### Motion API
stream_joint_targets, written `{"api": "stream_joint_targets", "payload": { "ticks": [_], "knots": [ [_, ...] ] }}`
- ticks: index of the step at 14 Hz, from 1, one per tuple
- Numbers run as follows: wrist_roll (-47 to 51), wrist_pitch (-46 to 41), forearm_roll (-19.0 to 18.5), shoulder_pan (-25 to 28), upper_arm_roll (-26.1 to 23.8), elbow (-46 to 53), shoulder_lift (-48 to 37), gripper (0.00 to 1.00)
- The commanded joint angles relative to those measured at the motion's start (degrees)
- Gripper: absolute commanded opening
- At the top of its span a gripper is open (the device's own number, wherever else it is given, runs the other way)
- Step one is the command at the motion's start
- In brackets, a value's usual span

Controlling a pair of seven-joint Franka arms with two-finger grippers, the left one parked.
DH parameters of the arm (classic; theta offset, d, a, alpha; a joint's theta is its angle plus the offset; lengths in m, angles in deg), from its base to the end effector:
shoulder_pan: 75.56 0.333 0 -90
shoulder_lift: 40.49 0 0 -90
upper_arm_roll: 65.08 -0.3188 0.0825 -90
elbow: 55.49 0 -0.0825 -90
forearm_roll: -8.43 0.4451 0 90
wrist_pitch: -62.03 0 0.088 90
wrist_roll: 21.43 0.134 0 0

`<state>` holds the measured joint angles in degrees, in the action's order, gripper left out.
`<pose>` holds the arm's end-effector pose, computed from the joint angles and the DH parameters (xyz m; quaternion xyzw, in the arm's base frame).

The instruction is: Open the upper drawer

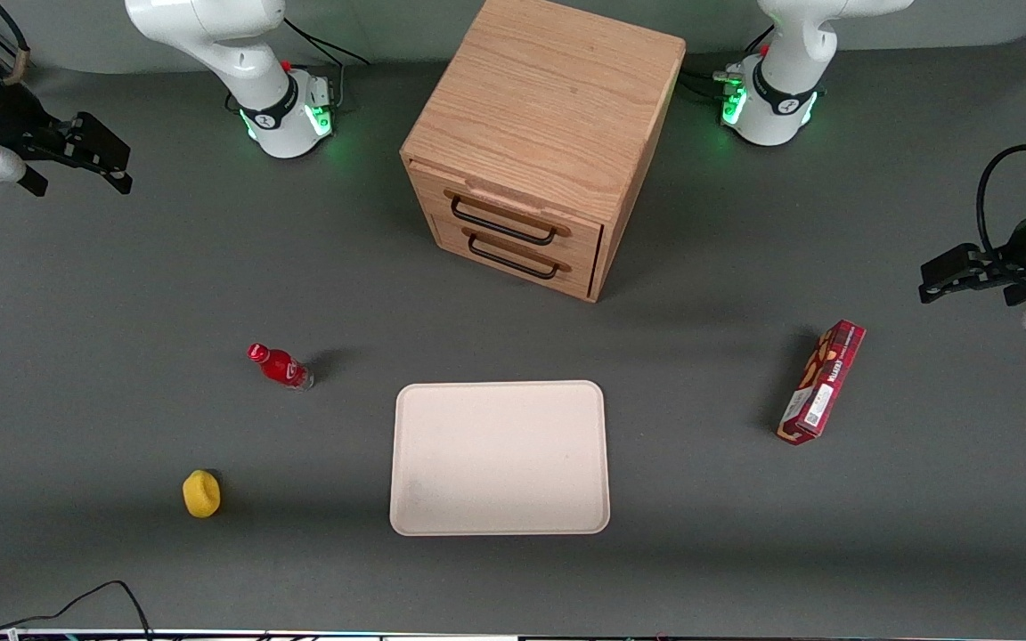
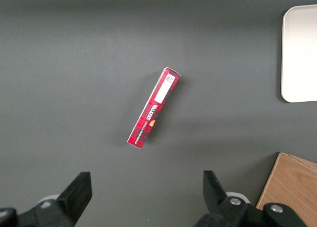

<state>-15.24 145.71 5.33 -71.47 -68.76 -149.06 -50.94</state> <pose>0.5403 0.0692 0.6636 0.9994 0.0102 0.0086 0.0319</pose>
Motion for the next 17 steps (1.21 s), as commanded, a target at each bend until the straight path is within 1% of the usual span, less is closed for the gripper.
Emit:
{"api": "stream_joint_targets", "payload": {
  "ticks": [1, 2, 3, 5, 6, 7, 9, 10, 13, 15, 17],
  "knots": [
    [-0.21, -1.68, 1.25, 0.65, -1.75, 2.07, -0.01, 1.0],
    [-1.78, -3.59, 1.86, 0.56, -4.64, 3.2, 0.16, 1.0],
    [-2.32, -4.83, 4.48, 0.56, -7.01, 5.56, 0.51, 1.0],
    [-2.59, -5.02, 10.62, 0.56, -11.23, 6.03, 1.48, 1.0],
    [-2.68, -4.85, 13.09, 0.56, -14.74, 6.2, 2.44, 1.0],
    [-2.76, -4.24, 14.25, 0.56, -18.51, 6.81, 4.36, 1.0],
    [-3.72, -2.57, 16.8, 0.56, -23.63, 9.09, 9.45, 1.0],
    [-7.56, -1.95, 17.07, 0.56, -25.65, 9.36, 11.92, 1.0],
    [-23.02, 3.31, 17.16, 0.65, -27.77, 9.01, 18.42, 1.0],
    [-26.84, 6.56, 17.16, 0.65, -29.09, 9.01, 24.31, 1.0],
    [-26.93, 11.39, 16.9, 1.43, -30.32, 8.93, 30.02, 1.0]
  ]
}}
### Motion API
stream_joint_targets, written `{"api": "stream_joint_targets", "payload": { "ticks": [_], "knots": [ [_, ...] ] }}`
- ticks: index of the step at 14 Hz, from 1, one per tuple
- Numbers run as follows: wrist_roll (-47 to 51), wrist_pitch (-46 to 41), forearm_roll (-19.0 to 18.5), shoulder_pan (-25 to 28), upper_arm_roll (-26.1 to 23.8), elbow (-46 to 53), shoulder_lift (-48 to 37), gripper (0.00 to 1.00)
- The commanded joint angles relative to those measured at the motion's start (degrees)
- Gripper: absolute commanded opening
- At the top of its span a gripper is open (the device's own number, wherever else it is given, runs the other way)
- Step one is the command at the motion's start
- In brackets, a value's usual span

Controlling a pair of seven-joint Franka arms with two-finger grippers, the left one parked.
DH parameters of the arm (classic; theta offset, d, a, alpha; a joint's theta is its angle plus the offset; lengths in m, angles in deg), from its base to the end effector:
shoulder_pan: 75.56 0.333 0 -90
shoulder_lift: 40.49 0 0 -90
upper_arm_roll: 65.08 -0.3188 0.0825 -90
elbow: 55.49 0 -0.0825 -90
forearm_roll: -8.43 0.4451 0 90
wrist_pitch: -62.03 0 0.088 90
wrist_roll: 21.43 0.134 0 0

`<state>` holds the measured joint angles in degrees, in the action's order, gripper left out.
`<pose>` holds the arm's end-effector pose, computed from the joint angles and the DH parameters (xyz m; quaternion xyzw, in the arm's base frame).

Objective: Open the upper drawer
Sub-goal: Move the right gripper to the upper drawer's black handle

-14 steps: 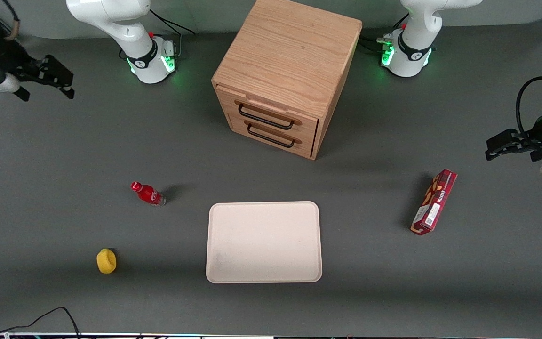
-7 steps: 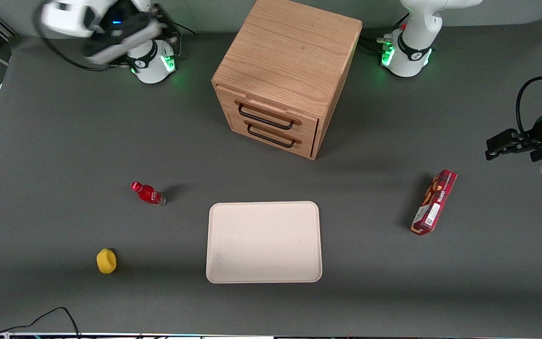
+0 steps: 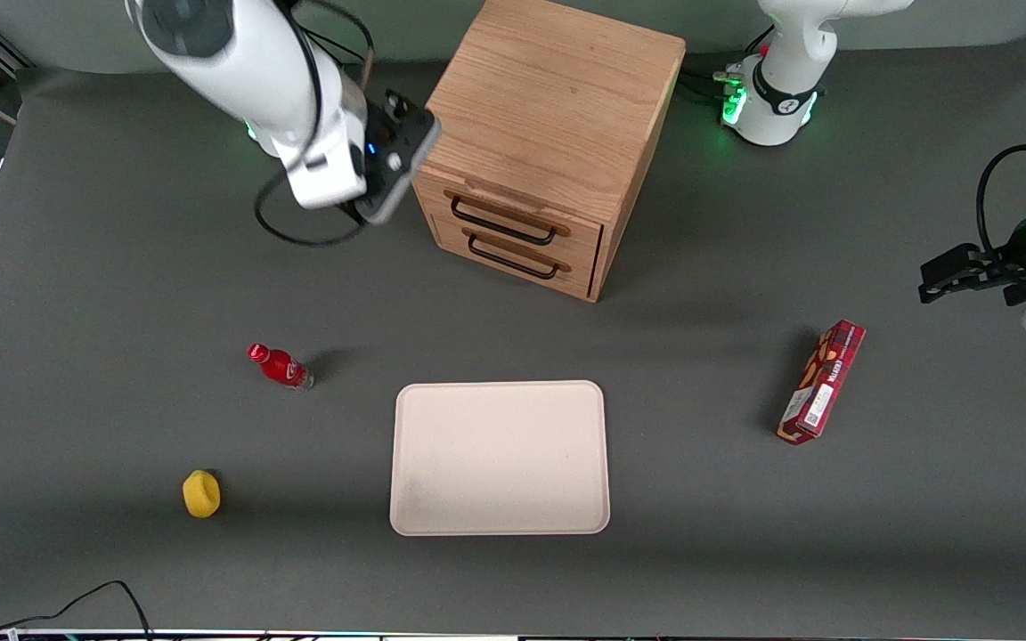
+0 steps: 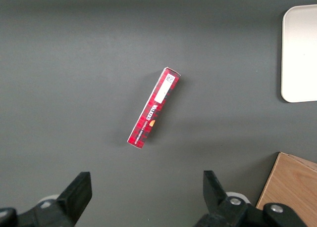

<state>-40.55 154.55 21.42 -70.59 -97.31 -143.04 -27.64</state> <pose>0.5316 0.4044 0.5095 -0.8736 -0.4525 0.0775 0.1615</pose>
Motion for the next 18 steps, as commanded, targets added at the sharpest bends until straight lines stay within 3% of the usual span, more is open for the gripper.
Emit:
{"api": "stream_joint_targets", "payload": {
  "ticks": [1, 8, 14, 18],
  "knots": [
    [-1.62, 4.58, 0.55, 1.08, -2.3, 2.99, 9.44, 1.0],
    [-1.1, 10.13, -2.35, 3.72, -3.27, 2.56, 16.94, 1.0],
    [-0.83, 12.5, -2.53, 4.78, -3.27, 0.8, 17.64, 1.0],
    [-0.74, 13.74, -5.34, 4.78, -3.27, 0.53, 19.13, 1.0]
  ]
}}
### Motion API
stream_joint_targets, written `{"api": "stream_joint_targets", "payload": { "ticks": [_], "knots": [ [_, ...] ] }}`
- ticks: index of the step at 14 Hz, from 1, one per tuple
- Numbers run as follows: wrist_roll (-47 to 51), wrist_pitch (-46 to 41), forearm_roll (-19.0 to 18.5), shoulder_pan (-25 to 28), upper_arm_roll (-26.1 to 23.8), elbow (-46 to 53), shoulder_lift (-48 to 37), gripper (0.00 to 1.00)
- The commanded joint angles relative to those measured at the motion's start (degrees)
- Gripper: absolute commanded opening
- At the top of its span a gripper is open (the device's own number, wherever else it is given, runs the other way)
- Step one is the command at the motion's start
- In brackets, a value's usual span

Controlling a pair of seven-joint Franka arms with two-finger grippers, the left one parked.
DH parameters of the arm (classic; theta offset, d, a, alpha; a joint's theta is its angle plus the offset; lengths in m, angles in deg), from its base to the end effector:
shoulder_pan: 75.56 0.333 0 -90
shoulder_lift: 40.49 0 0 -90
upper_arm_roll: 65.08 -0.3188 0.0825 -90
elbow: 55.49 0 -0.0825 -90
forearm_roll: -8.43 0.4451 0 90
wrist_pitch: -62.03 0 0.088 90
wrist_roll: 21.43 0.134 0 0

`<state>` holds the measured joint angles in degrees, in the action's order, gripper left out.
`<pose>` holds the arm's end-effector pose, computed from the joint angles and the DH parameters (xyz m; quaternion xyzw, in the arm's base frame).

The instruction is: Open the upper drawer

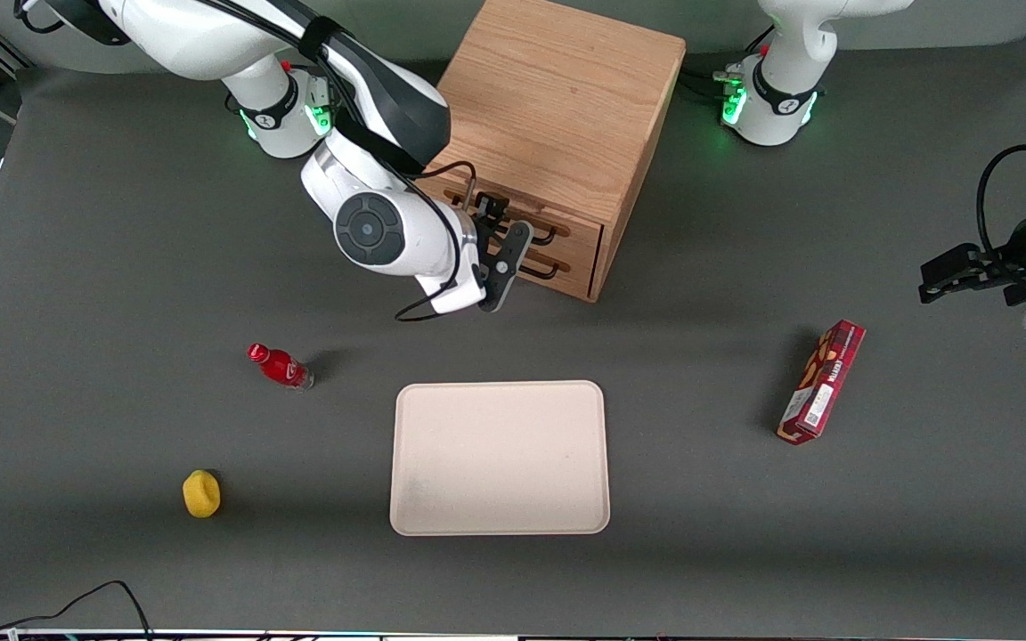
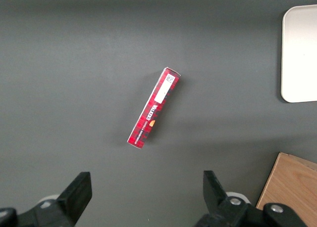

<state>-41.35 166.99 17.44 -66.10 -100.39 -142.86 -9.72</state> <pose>0.5384 0.4830 0.3441 -0.8462 -0.4786 0.1143 0.2047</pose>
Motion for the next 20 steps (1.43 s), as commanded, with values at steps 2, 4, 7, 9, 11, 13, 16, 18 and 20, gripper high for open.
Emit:
{"api": "stream_joint_targets", "payload": {
  "ticks": [2, 4, 7, 9, 11, 13, 16, 18, 20],
  "knots": [
    [0.05, 1.57, -1.53, 0.3, -0.2, 0.45, 1.4, 1.0],
    [0.23, 1.57, -4.94, 0.12, -0.2, 1.15, 1.75, 1.0],
    [-0.03, 1.39, -7.51, -0.05, 0.24, 7.1, 5.08, 1.0],
    [-0.38, 1.13, -7.77, -0.4, 0.77, 9.93, 6.49, 1.0],
    [-0.47, 1.04, -9.17, -0.76, 0.86, 12.47, 8.5, 1.0],
    [-0.56, 0.95, -11.28, -0.76, 0.95, 15.11, 10.62, 1.0],
    [-3.46, 0.6, -11.73, -0.67, 2.86, 18.54, 12.2, 1.0],
    [-5.91, -1.85, -11.73, -0.58, 4.19, 22.14, 13.34, 1.0],
    [-7.68, -3.96, -11.73, -0.85, 4.28, 25.66, 14.92, 1.0]
  ]
}}
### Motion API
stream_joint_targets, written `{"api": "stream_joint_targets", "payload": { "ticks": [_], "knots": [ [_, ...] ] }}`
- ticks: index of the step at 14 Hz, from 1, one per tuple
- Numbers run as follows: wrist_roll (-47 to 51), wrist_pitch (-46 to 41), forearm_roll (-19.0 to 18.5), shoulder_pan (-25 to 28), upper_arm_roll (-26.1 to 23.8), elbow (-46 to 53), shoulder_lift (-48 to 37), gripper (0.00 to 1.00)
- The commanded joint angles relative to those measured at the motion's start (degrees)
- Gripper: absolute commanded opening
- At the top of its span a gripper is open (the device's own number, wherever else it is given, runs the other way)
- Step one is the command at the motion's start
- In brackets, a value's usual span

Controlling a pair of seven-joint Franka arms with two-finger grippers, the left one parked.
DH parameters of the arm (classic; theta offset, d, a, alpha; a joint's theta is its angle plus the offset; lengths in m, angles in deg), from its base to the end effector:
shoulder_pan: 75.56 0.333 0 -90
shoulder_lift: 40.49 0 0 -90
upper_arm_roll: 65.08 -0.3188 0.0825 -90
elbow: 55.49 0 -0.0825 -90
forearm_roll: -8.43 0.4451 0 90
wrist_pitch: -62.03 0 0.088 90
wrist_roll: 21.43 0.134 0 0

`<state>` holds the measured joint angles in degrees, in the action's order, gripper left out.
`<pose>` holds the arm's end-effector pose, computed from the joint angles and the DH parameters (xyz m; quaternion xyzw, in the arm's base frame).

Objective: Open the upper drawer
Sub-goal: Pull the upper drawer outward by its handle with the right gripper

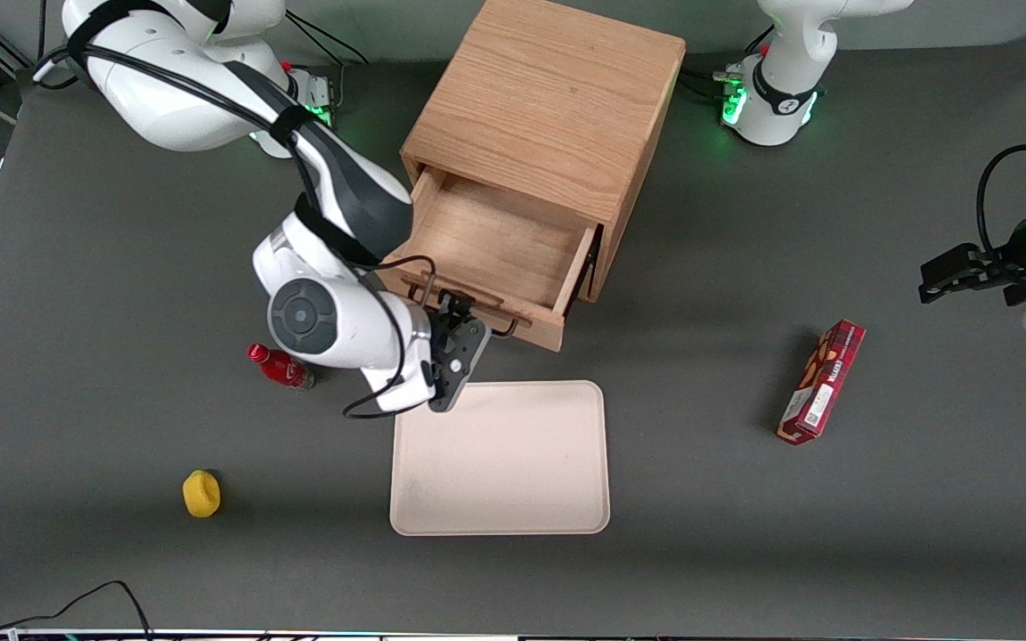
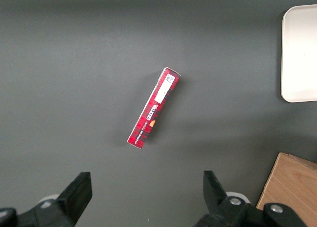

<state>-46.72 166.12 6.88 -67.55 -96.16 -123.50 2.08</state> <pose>0.6796 0.4134 0.3483 -0.8625 -0.4783 0.0270 0.1632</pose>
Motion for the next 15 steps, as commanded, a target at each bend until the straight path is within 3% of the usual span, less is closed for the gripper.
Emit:
{"api": "stream_joint_targets", "payload": {
  "ticks": [1, 15],
  "knots": [
    [-2.31, -3.19, -1.17, 0.6, 0.23, 7.35, 3.56, 1.0],
    [-10.93, -2.84, -1.08, 0.86, 4.53, 17.3, 8.93, 1.0]
  ]
}}
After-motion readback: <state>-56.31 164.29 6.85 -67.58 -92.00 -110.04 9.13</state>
